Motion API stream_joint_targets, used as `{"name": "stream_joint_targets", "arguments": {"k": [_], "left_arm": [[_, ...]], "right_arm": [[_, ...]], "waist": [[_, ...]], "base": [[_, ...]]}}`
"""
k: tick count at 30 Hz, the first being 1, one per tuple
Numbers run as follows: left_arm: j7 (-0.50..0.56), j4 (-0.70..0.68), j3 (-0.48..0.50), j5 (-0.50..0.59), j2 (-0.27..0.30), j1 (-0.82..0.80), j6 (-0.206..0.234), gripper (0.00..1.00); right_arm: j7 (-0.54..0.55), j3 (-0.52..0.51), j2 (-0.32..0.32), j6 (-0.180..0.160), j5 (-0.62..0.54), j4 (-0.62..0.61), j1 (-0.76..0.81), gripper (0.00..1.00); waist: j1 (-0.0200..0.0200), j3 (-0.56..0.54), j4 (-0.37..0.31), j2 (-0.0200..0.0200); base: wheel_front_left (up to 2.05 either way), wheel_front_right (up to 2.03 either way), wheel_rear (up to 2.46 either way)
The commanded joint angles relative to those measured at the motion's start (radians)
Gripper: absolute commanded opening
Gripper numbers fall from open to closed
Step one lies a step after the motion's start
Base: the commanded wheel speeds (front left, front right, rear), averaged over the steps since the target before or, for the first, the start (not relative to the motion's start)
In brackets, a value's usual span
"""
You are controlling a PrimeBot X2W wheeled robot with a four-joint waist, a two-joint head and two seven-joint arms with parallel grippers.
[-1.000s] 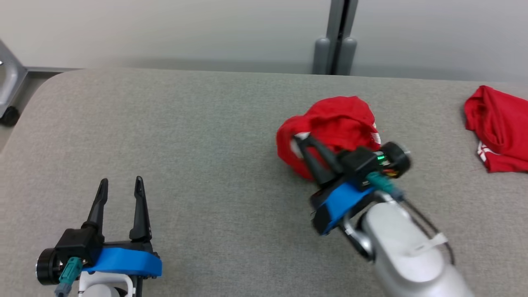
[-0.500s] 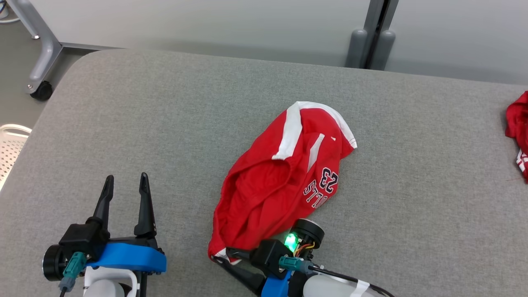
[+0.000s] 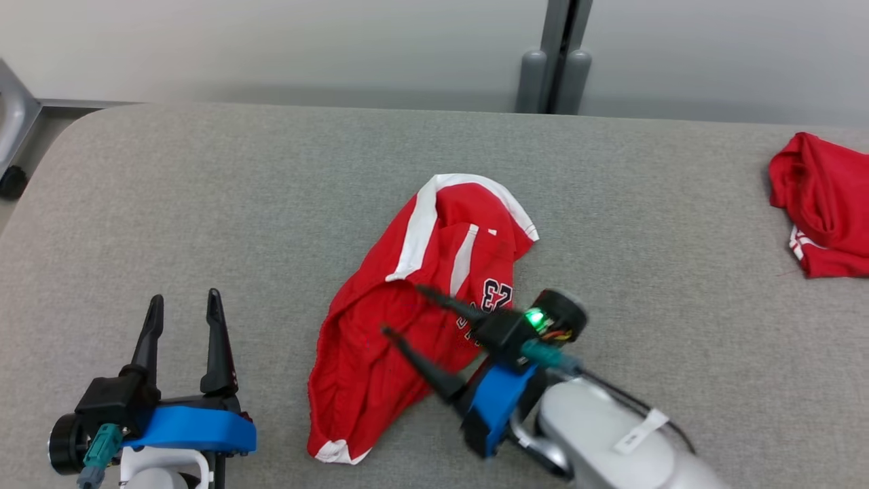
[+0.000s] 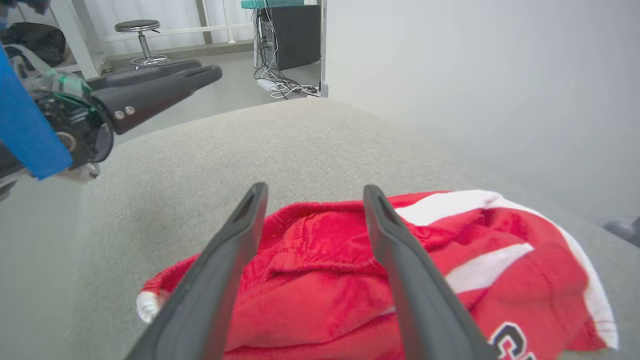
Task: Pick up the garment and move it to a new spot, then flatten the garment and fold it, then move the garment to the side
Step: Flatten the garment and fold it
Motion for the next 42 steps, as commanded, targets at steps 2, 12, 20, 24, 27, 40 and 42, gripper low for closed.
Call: {"name": "stream_joint_targets", "arguments": {"k": [2,12,20,24,27,40,42], "left_arm": [[-0.004,-0.007,0.004,0.007,0.003,0.003,-0.003,1.0],[-0.004,-0.013,-0.009,0.013,-0.001,-0.001,-0.007,1.0],[-0.004,-0.01,-0.021,0.003,-0.004,-0.021,-0.009,1.0],[-0.004,-0.004,-0.04,-0.005,-0.006,-0.034,-0.009,1.0],[-0.004,-0.002,-0.047,-0.013,-0.007,-0.046,-0.007,1.0],[-0.004,0.005,-0.074,-0.041,-0.008,-0.06,0.012,1.0],[-0.004,0.006,-0.069,-0.041,-0.008,-0.053,0.014,1.0]], "right_arm": [[-0.004,-0.085,-0.032,0.0,-0.044,-0.025,0.029,1.0],[0.04,-0.282,-0.067,0.0,-0.129,0.021,-0.043,1.0],[0.127,-0.272,-0.056,0.0,-0.13,0.136,-0.151,1.0],[0.16,-0.251,-0.057,0.0,-0.11,0.225,-0.2,1.0],[0.181,-0.239,-0.059,0.0,-0.096,0.298,-0.222,1.0],[0.12,-0.166,-0.028,0.0,0.007,0.444,-0.257,0.0],[0.073,-0.158,-0.035,0.0,0.017,0.443,-0.255,0.0]], "waist": [[0.0,-0.006,-0.015,0.0],[0.0,0.007,-0.002,0.0],[0.0,0.039,0.041,0.0],[0.0,0.064,0.075,0.0],[0.0,0.08,0.096,0.0],[0.0,0.097,0.117,0.0],[0.0,0.089,0.11,0.0]], "base": [[0.0,0.0,0.0],[0.0,0.0,0.0],[0.0,0.0,0.0],[0.0,0.0,0.0],[0.0,0.0,0.0],[0.0,0.0,0.0],[0.0,0.0,0.0]]}}
